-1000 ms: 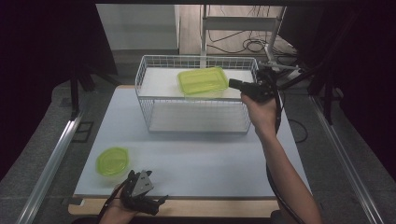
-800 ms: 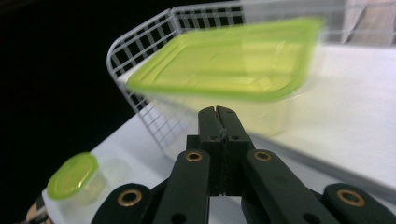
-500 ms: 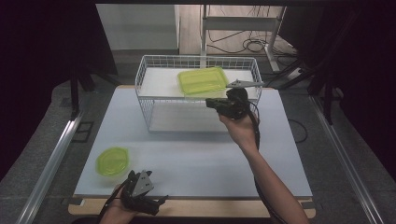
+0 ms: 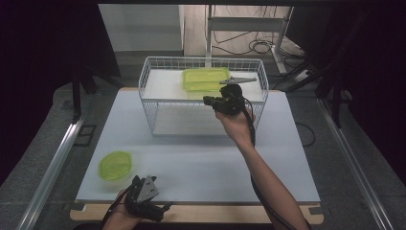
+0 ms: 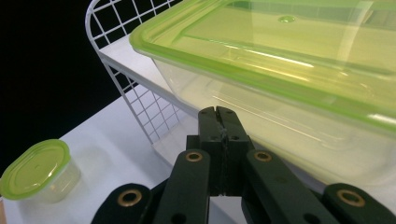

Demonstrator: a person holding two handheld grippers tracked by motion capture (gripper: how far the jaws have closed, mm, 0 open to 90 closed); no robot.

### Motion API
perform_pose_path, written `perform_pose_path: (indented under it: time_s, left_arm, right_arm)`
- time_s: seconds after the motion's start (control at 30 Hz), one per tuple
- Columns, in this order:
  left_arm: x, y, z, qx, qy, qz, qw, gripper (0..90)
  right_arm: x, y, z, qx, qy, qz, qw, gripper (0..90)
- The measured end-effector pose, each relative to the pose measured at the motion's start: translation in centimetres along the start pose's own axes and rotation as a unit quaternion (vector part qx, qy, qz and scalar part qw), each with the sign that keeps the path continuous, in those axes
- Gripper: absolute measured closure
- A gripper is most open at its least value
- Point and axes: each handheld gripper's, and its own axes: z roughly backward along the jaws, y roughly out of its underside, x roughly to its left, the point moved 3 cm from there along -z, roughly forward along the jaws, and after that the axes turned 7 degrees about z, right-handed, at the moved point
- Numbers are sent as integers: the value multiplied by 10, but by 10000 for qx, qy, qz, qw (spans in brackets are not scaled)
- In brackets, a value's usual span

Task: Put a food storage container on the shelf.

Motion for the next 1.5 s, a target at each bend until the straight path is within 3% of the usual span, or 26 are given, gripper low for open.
perform_pose_path:
  time_s: [0.37, 0.53, 0.77, 1.03, 1.2, 1.5]
  left_arm:
    - [0, 0, 0, 11, 10, -9, 10000, 28]
    - [0, 0, 1, -34, 23, 22, 10000, 28]
    - [4, -2, 3, -157, 144, 238, 9995, 30]
    - [12, -2, 7, -375, 142, 469, 9981, 38]
    - [14, -3, 9, -365, 49, 472, 9982, 47]
    - [19, -2, 13, -409, -56, 529, 9977, 47]
  right_arm:
    - [-3, -6, -8, 20, 53, -24, 10000, 893]
    - [6, -2, 2, -33, -105, 47, 9999, 889]
    - [17, 24, 30, 72, -300, 158, 9994, 670]
    - [28, 61, 59, 196, -156, 347, 9991, 354]
    - [37, 89, 75, 240, -98, 442, 9987, 230]
    - [44, 136, 98, 246, -41, 460, 9986, 108]
